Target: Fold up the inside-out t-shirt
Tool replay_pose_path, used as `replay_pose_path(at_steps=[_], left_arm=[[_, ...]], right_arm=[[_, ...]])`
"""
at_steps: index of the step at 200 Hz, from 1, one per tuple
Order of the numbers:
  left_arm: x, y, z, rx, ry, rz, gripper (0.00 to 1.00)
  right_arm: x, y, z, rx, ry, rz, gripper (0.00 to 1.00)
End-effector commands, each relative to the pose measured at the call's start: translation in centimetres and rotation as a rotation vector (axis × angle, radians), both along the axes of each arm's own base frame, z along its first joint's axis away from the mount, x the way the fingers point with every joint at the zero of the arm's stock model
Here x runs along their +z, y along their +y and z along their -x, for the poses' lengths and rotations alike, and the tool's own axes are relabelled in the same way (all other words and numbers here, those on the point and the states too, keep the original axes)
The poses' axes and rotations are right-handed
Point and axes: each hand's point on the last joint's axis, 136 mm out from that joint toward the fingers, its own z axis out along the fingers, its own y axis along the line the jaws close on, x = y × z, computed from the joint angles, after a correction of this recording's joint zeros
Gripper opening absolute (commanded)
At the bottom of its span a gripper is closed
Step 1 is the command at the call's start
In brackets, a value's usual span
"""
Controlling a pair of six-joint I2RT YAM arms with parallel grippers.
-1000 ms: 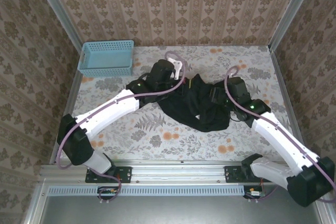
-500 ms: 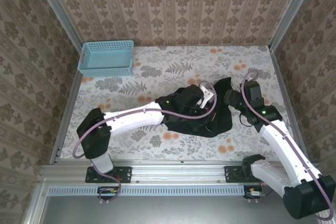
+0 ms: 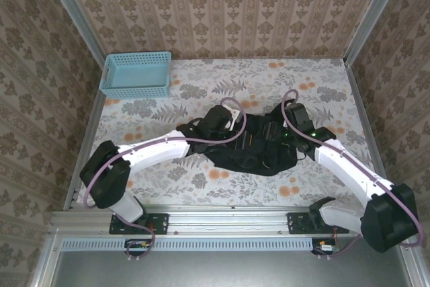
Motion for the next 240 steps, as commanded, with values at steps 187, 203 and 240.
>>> replay_pose_path(at_steps=[187,203,240], left_arm=[[-4.1,-2.2,-5.4,0.042,0.156,-0.035,0.53],[-5.2,-2.2,-5.5,0.046,0.168,-0.048,0.36],[-2.1,-1.5,-6.5,0.049,0.099,-0.022,0.0]], right_arm=[[6.3,-3.4,2.6,-0.006,-0.137,0.127,0.0],[8.0,-3.7,2.3,-0.015,-0.171,0.144,0.0],[11.9,-3.6,1.2,0.008,-0.233,0.144,0.0]])
